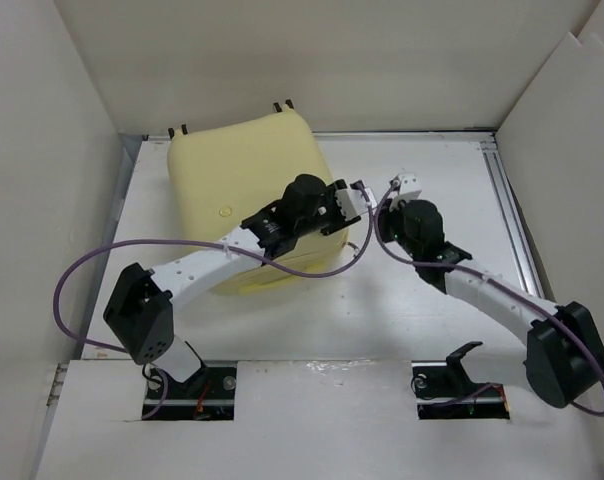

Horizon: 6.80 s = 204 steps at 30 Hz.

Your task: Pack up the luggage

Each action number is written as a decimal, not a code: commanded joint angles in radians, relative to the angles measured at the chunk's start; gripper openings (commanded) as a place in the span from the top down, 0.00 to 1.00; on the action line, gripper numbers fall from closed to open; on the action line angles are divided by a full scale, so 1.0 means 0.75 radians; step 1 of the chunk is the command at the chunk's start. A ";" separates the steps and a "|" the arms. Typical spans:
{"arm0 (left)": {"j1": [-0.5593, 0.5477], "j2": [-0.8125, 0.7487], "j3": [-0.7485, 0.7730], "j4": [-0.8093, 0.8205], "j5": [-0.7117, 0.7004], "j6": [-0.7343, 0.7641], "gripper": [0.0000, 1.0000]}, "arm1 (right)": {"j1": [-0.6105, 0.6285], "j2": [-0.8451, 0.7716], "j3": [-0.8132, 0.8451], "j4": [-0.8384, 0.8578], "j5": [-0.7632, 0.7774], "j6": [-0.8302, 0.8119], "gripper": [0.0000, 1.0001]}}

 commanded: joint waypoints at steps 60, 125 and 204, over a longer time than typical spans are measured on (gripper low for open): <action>-0.136 -0.433 -0.533 -0.508 -0.387 -0.134 0.34 | -0.066 0.319 -0.046 0.490 -0.897 -0.150 1.00; -0.056 -0.230 -0.641 -0.471 -0.224 -0.013 1.00 | -0.035 0.440 0.083 0.377 -1.159 -0.236 0.72; 1.113 0.369 0.268 -0.459 0.353 -0.462 0.55 | -0.031 0.166 -0.100 0.279 -0.163 0.214 1.00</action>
